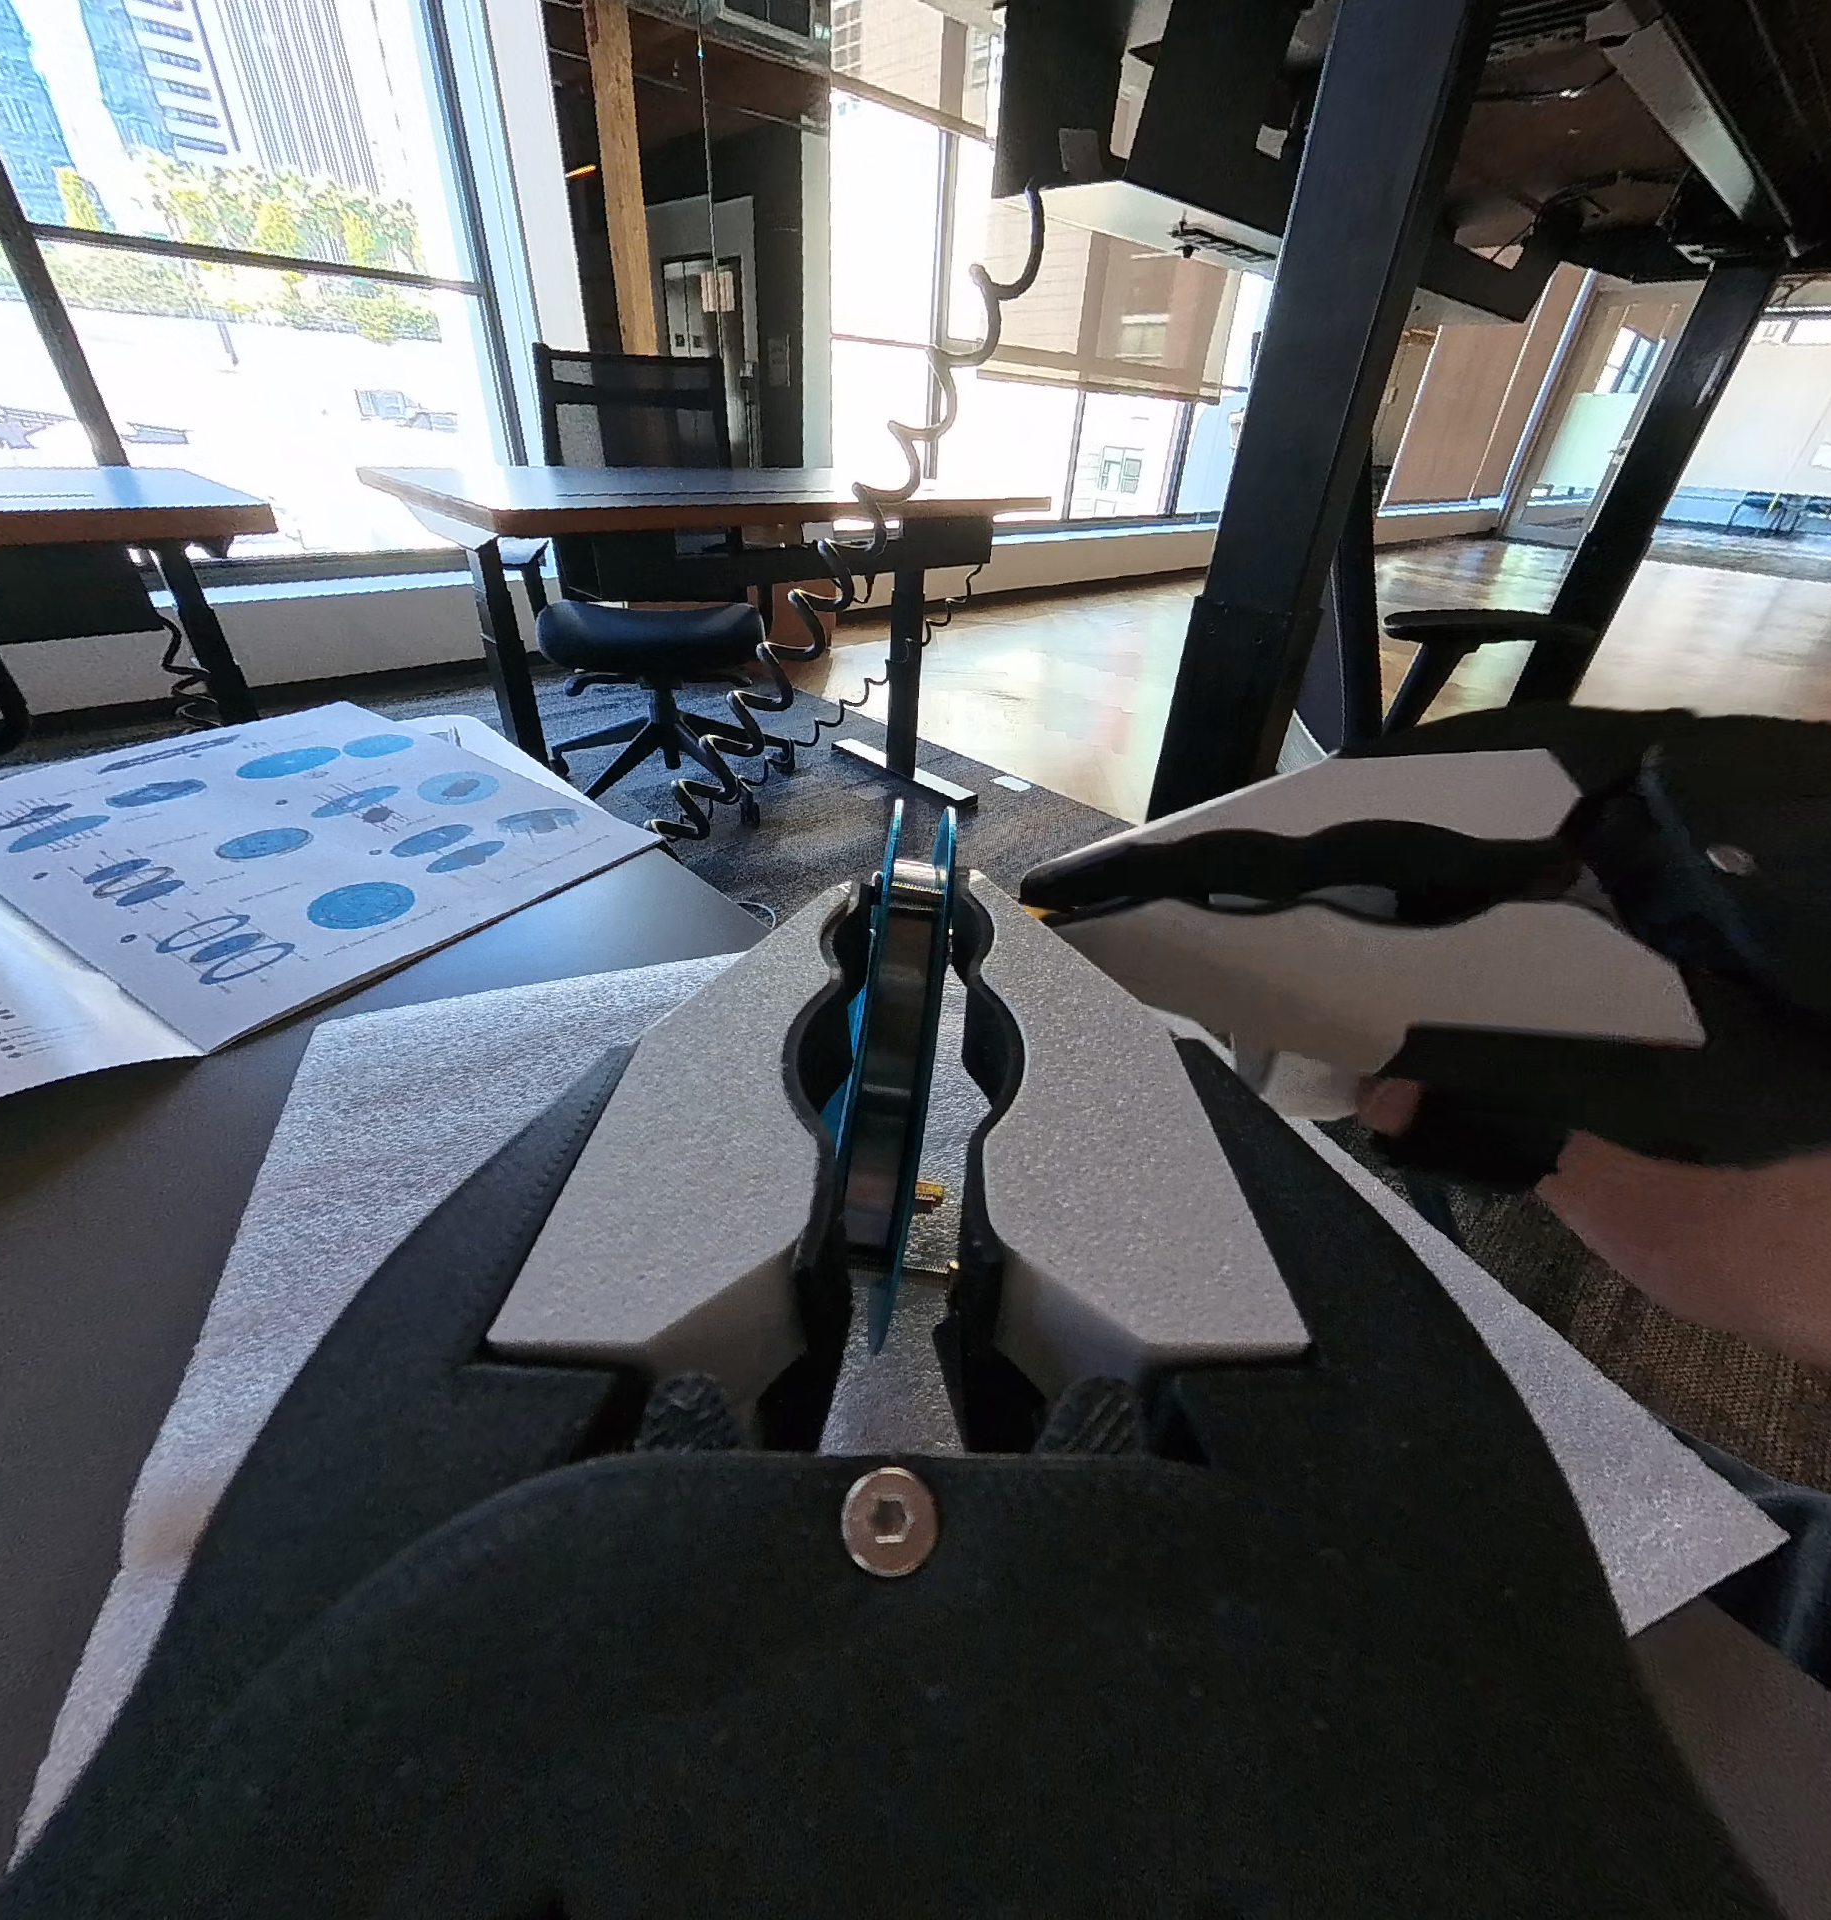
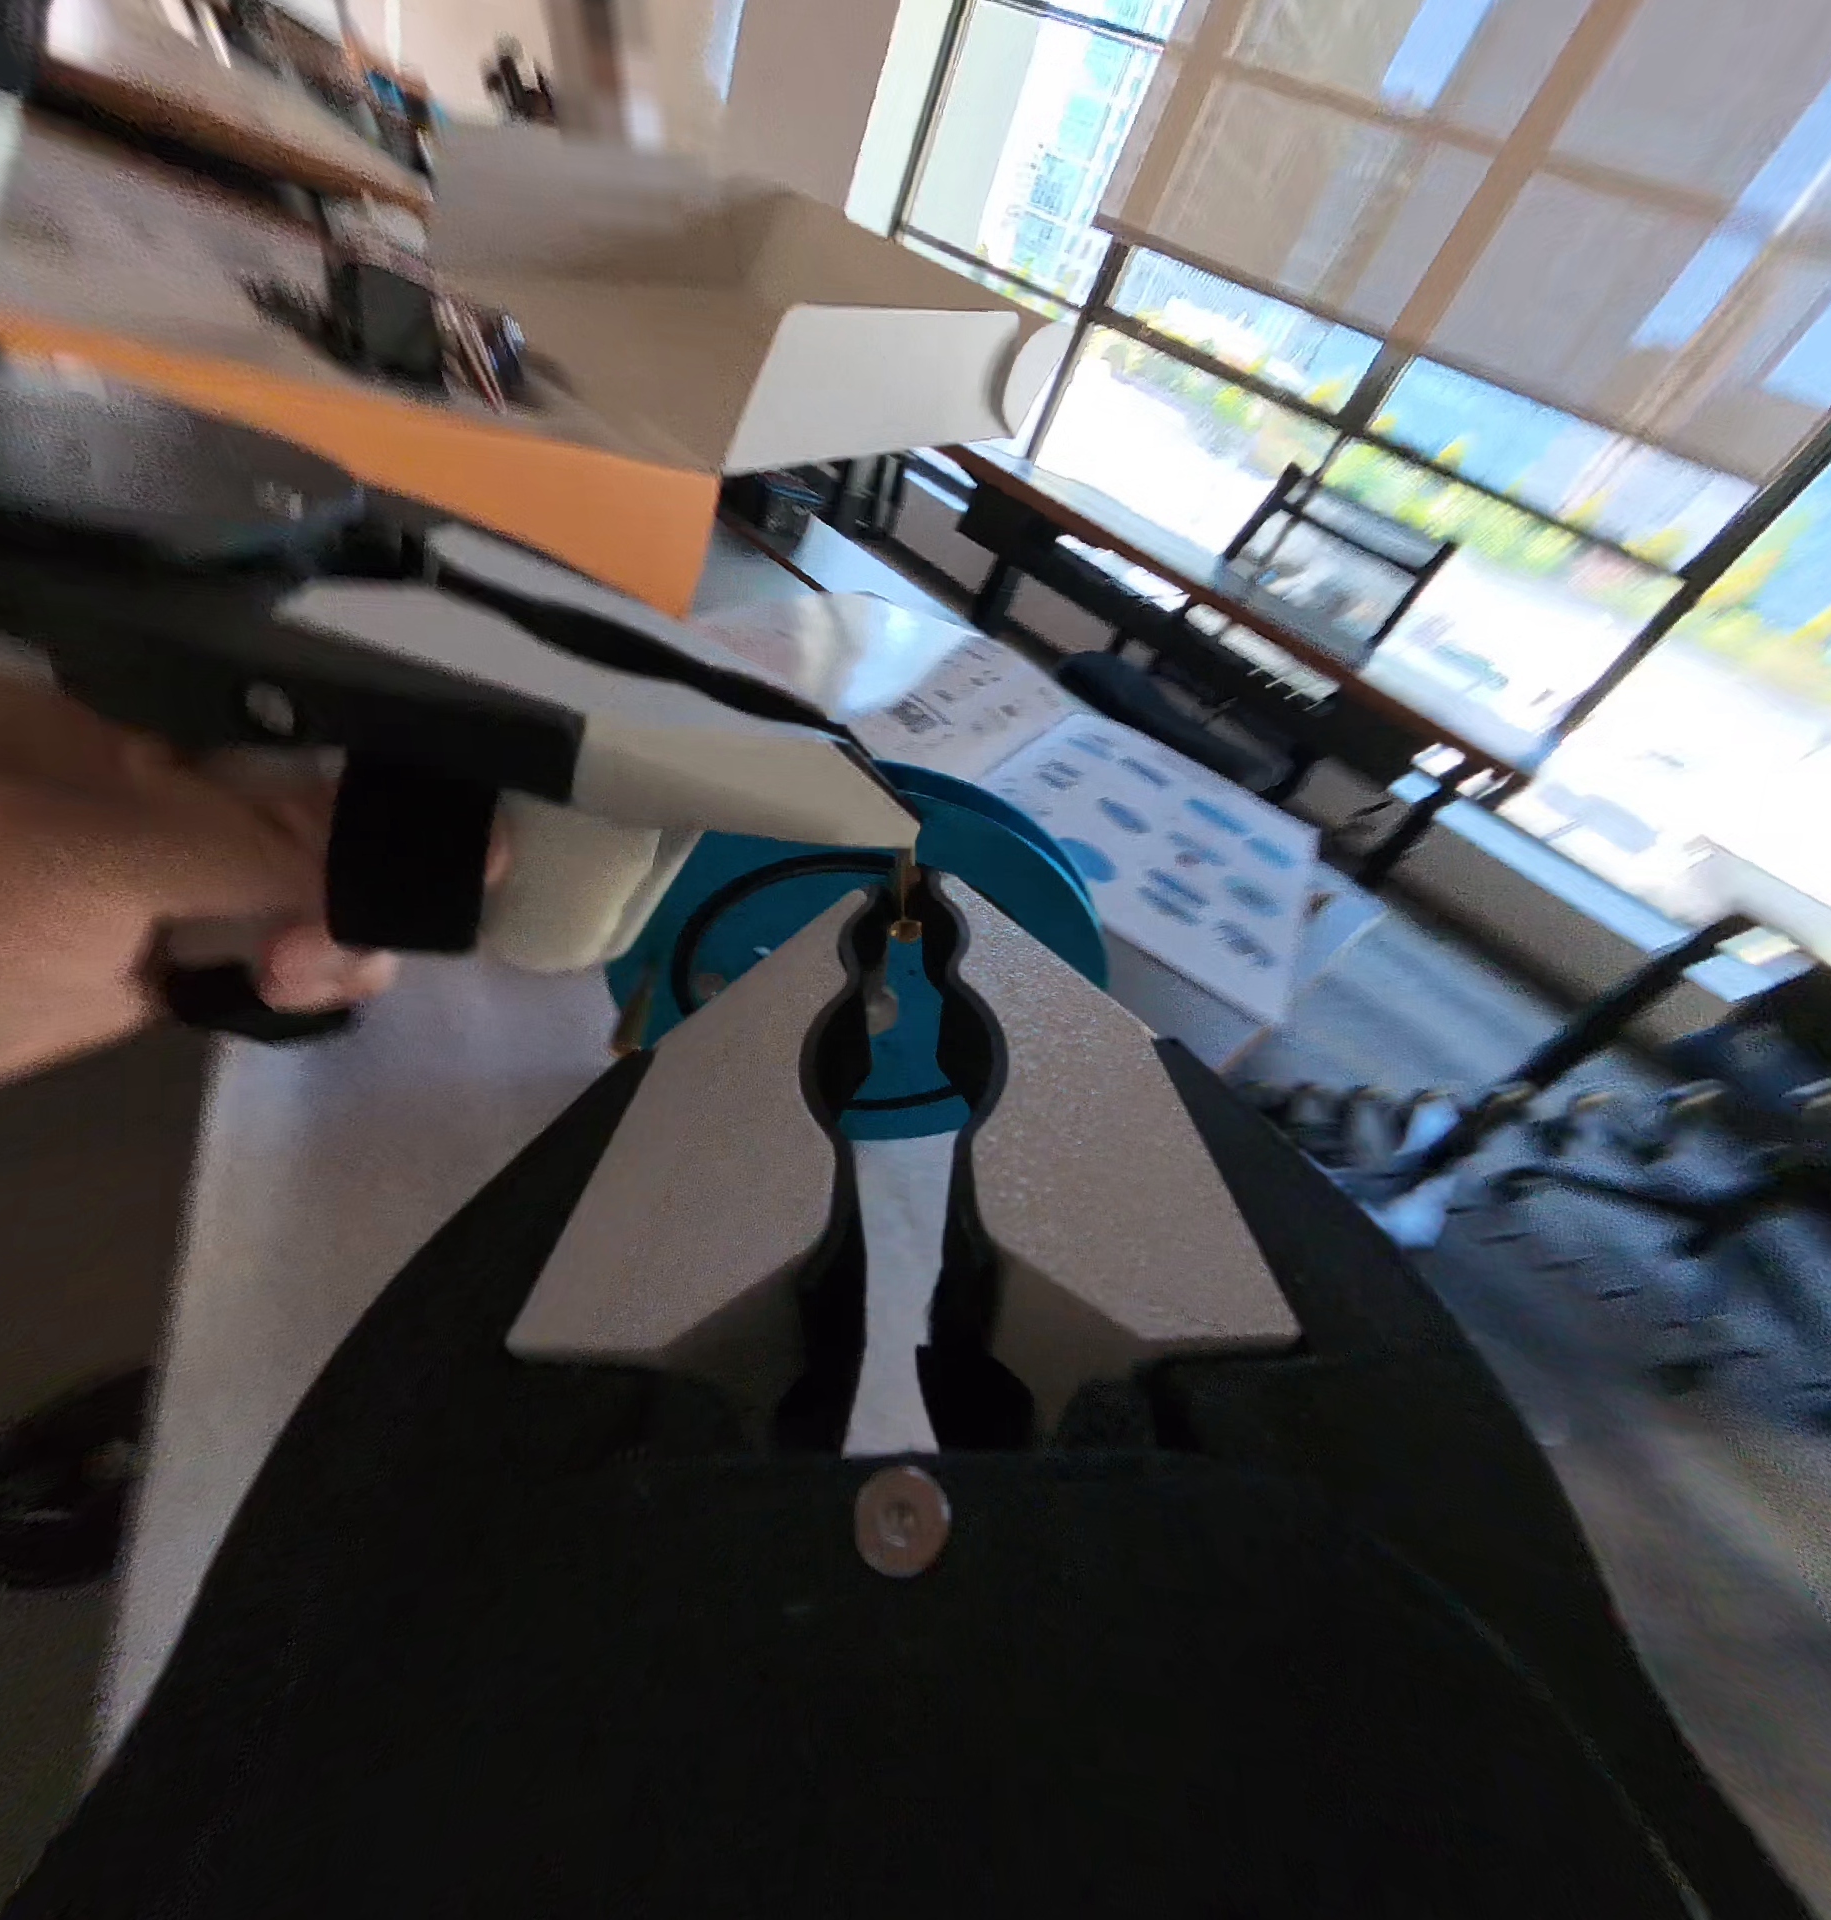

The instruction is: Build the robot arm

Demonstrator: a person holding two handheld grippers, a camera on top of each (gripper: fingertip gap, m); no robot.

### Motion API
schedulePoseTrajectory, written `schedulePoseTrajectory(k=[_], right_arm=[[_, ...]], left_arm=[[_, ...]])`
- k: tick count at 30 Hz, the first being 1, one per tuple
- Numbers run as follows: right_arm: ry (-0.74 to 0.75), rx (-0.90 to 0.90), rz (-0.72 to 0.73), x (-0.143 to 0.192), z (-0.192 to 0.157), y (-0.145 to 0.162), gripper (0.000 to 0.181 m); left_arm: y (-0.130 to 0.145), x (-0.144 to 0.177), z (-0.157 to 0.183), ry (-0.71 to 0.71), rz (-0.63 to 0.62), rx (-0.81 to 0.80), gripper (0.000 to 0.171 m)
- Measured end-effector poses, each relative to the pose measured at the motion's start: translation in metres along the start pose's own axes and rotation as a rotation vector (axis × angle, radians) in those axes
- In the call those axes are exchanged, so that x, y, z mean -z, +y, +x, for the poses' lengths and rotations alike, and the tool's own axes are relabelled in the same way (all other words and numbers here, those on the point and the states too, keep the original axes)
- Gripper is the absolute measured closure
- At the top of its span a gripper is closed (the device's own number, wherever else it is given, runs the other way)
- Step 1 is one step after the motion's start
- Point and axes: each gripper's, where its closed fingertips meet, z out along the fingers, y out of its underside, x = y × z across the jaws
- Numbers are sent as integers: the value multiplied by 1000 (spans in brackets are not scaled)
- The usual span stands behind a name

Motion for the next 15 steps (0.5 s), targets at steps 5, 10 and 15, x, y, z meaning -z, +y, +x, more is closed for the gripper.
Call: schedulePoseTrajectory(k=[5, 10, 15], right_arm=[[-333, -986, 95, -1, 0, -1, 177], [-349, -869, 154, 4, 1, -1, 176], [-57, 20, 83, 7, -2, -3, 158]], left_arm=[[0, 0, -1, -6, 2, 0, 158], [0, 0, 2, 5, -2, -12, 158], [0, 1, 0, 4, 0, 7, 158]])
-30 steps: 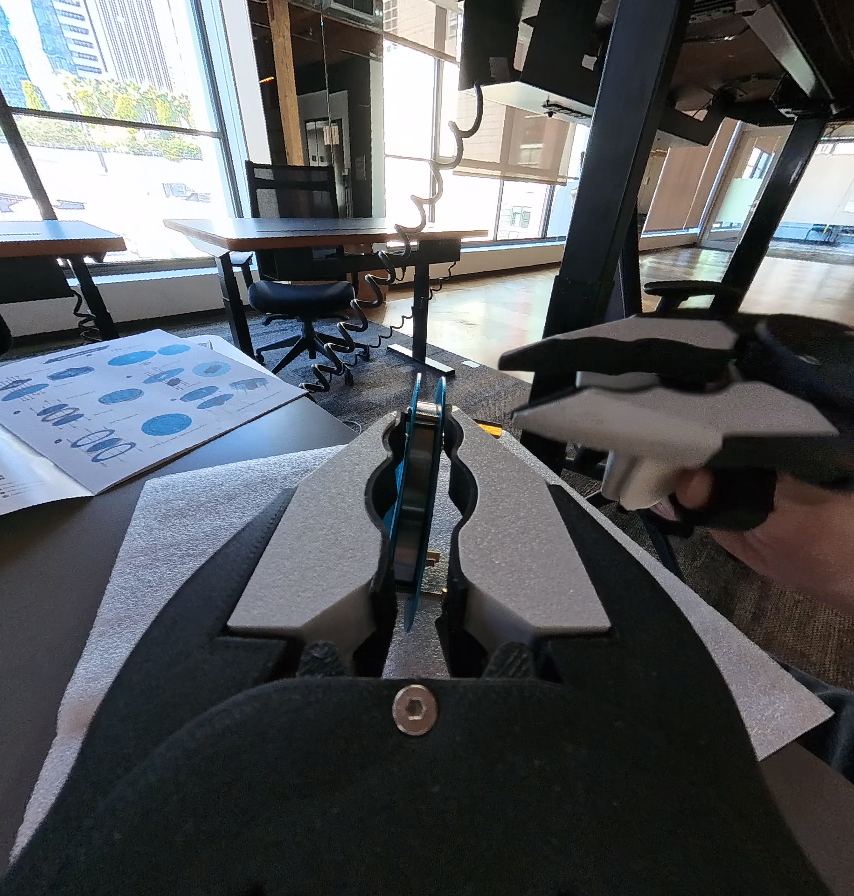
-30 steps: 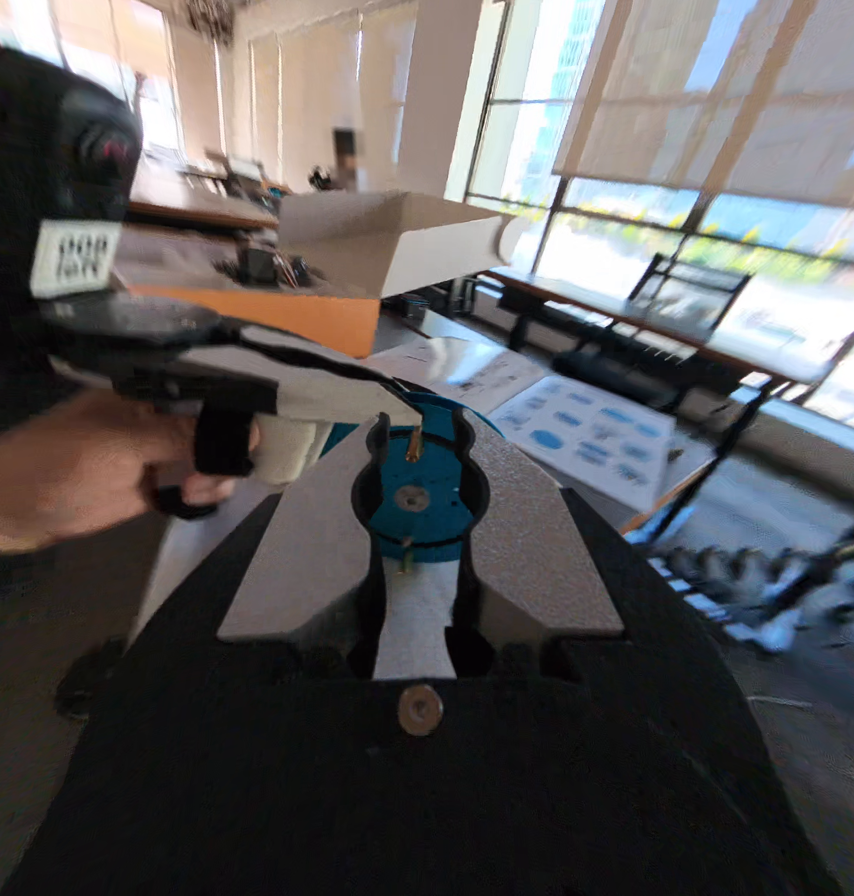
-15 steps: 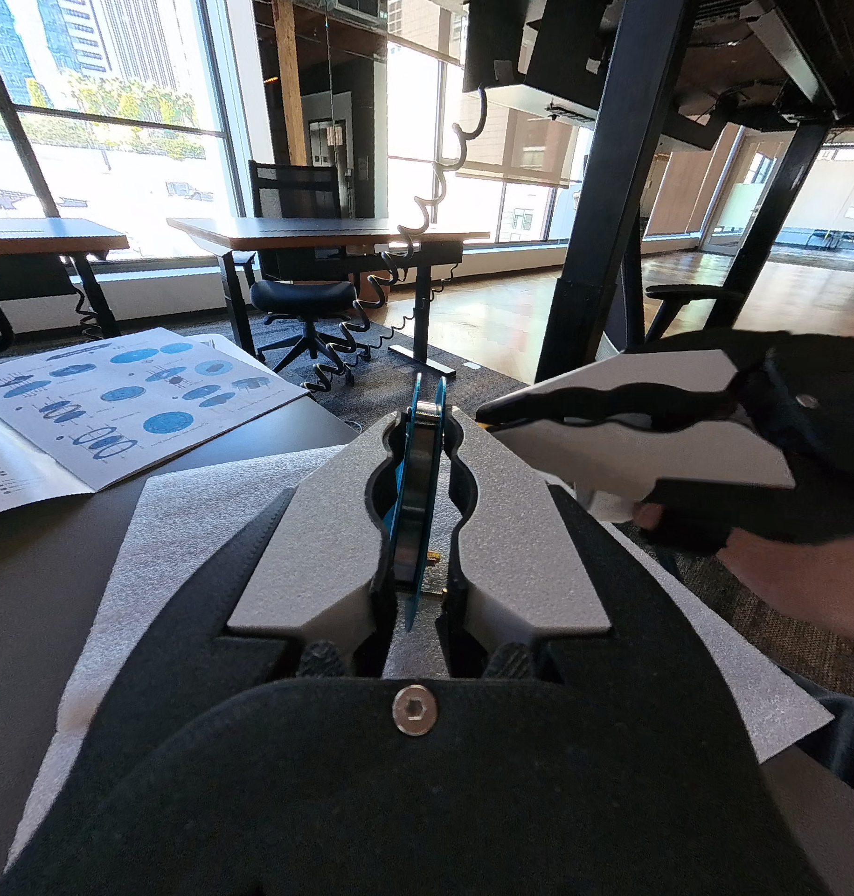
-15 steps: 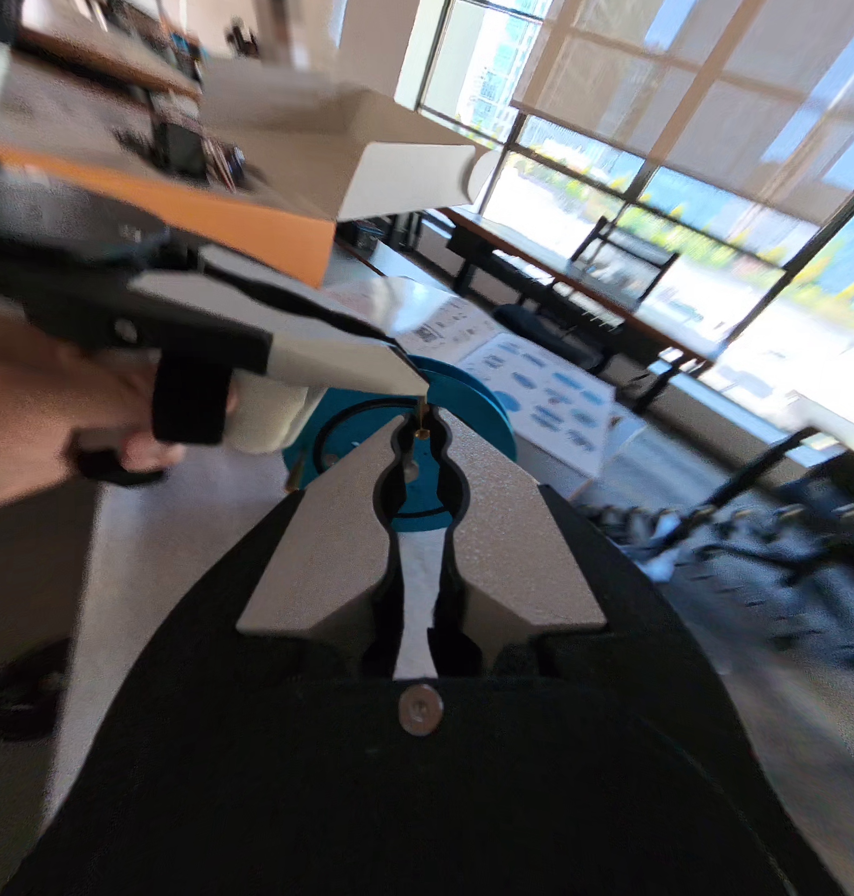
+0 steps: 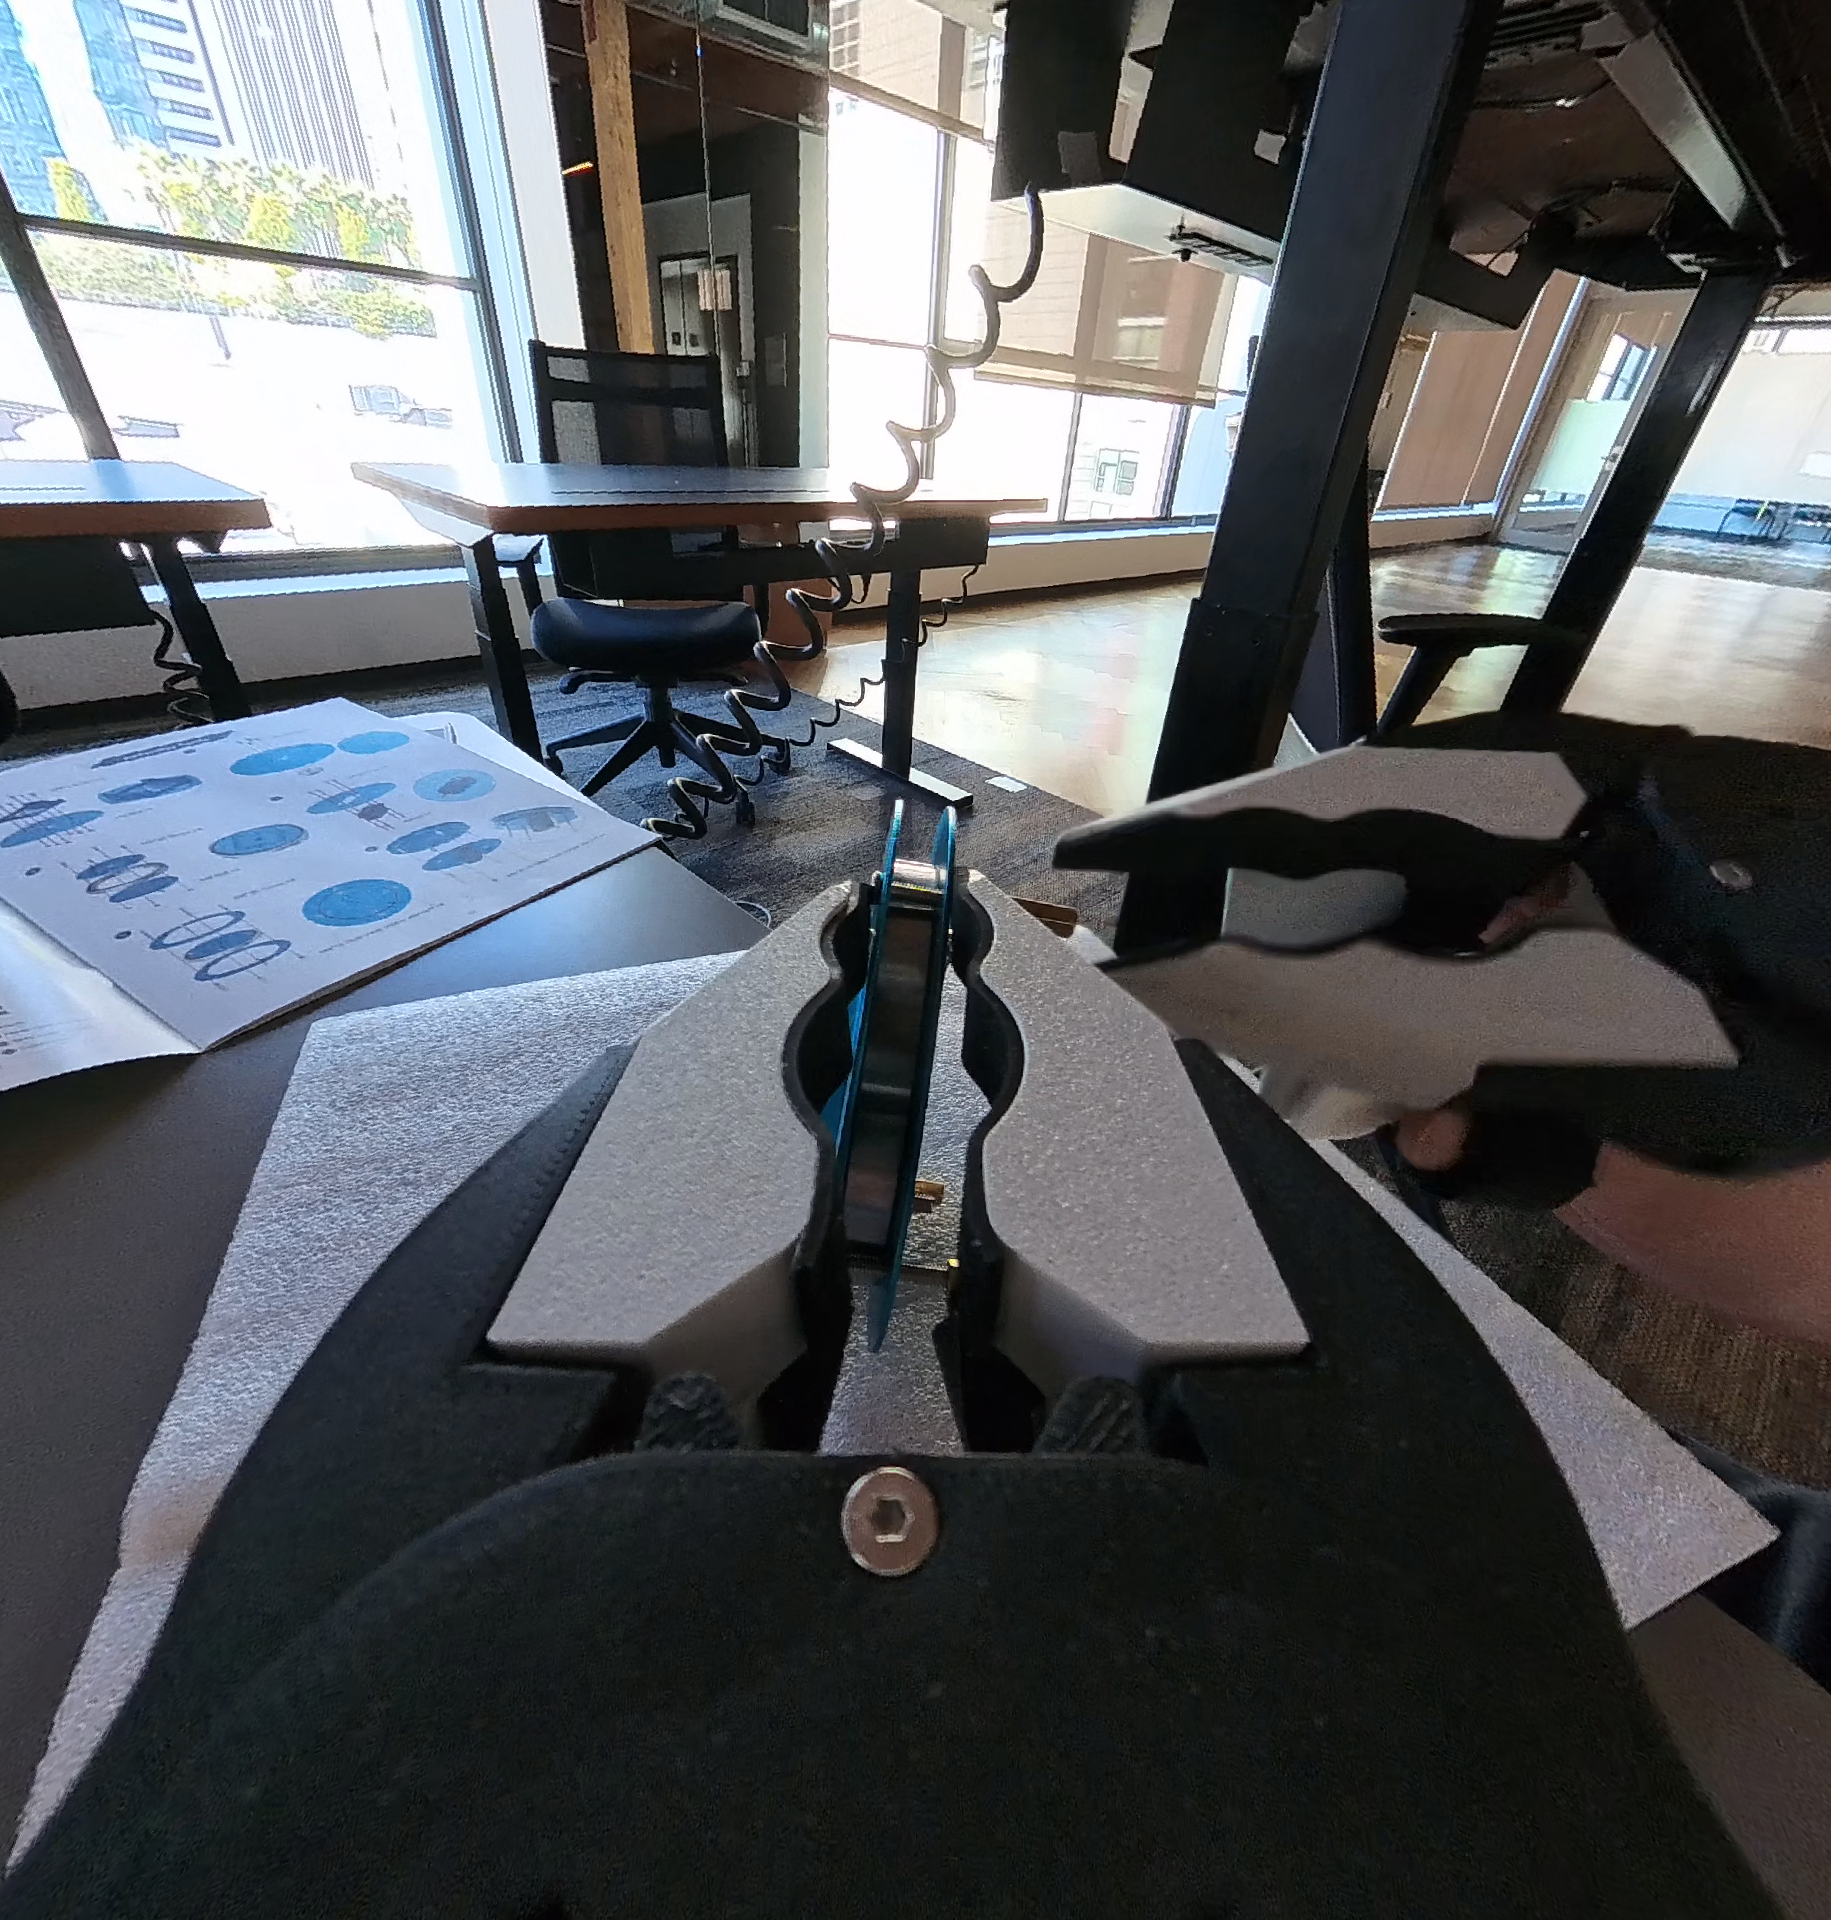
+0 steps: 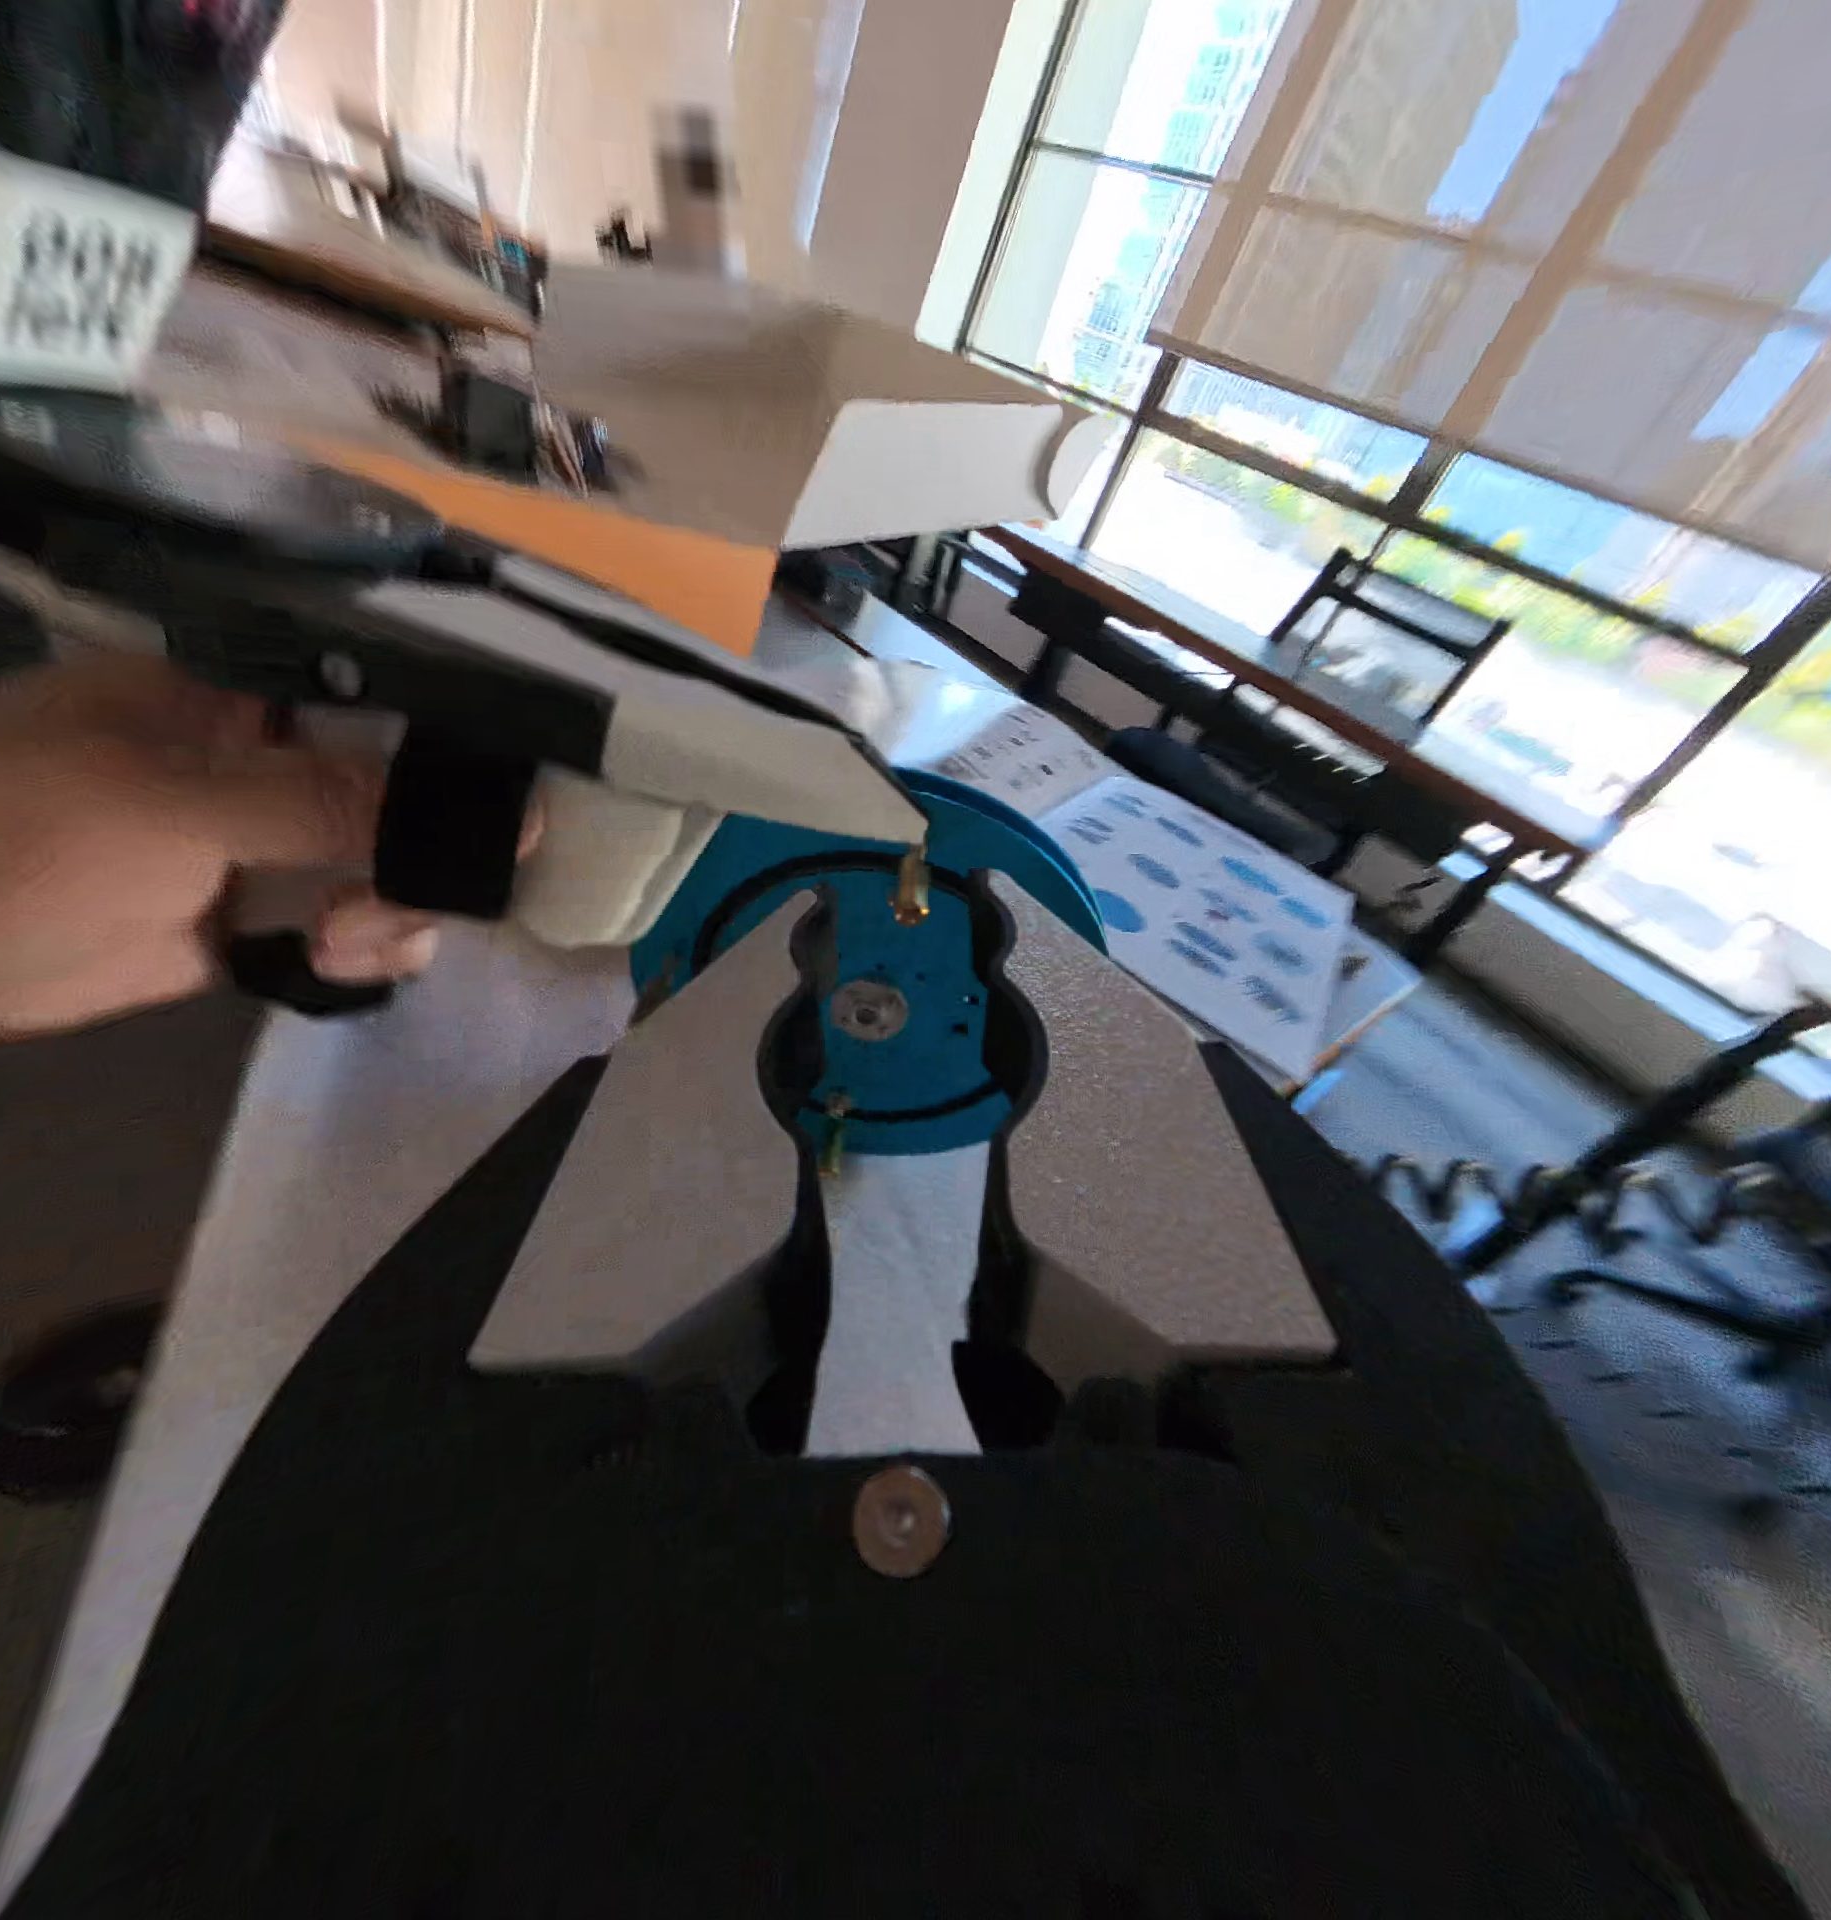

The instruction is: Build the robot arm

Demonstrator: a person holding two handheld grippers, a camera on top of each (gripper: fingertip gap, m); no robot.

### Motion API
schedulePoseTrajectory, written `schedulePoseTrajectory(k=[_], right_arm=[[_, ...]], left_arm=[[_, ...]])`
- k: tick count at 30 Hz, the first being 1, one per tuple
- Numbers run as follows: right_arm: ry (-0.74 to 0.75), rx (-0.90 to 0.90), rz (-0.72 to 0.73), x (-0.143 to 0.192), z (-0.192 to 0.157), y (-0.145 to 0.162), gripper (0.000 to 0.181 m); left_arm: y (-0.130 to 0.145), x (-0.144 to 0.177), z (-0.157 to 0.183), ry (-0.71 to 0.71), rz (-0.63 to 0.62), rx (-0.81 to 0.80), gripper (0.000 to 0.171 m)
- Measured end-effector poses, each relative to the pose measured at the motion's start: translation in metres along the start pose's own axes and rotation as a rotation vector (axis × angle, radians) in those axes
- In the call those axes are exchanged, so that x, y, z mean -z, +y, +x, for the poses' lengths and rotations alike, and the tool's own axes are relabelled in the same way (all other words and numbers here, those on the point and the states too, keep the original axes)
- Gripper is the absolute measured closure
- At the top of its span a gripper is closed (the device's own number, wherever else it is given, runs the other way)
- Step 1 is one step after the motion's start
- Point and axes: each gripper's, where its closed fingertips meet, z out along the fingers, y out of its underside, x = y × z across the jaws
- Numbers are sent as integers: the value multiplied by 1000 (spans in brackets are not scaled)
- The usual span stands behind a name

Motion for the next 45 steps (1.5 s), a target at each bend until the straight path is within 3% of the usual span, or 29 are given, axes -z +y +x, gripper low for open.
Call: schedulePoseTrajectory(k=[3, 8, 10, 15, 17, 19, 21, 23, 26, 30, 32, 34, 36, 40, 41, 43, 45], right_arm=[[83, 164, -76, -5, 0, 4, 173], [102, 73, -77, -7, 2, 4, 176], [49, -177, -49, -7, 2, 3, 177], [-256, -1279, 124, -10, 1, 3, 177], [-400, -1585, 169, -9, 1, 3, 176], [-416, -1524, 172, -7, 1, 3, 175], [-324, -1174, 128, -5, 3, 4, 175], [-185, -779, 69, -4, 9, 5, 161], [-83, -326, -21, -3, 8, 4, 165], [-11, -75, -125, -7, 3, 5, 175], [8, -81, -140, -8, 4, 4, 176], [5, -201, -126, -8, 4, 5, 177], [-69, -563, -80, -8, 3, 5, 177], [-402, -1584, 75, -5, -3, 4, 176], [-457, -1679, 106, -5, -4, 4, 176], [-425, -1514, 114, -4, -5, 4, 176], [-325, -1122, 77, -4, -6, 2, 172]], left_arm=[[0, 0, 1, 0, -2, -9, 158], [0, 0, -1, -7, 1, 2, 159], [0, 0, -1, -13, 2, 0, 159], [-1, 2, -4, -30, 7, -3, 159], [-1, 2, -3, -28, 7, -7, 158], [-1, 2, -2, -23, 4, -19, 158], [0, 1, -1, -19, 2, -20, 158], [-1, 2, -2, -23, 3, -14, 159], [-1, 2, -3, -23, 4, -6, 159], [0, 1, -2, -23, 3, -15, 159], [0, 2, -3, -27, 5, -9, 159], [-1, 2, -4, -28, 5, -7, 159], [-1, 2, -4, -34, 6, -13, 159], [-1, 2, -4, -43, 8, -30, 159], [-1, 2, -3, -40, 6, -33, 159], [-1, 2, -2, -34, 4, -40, 159], [-1, 1, -2, -31, 3, -37, 159]])
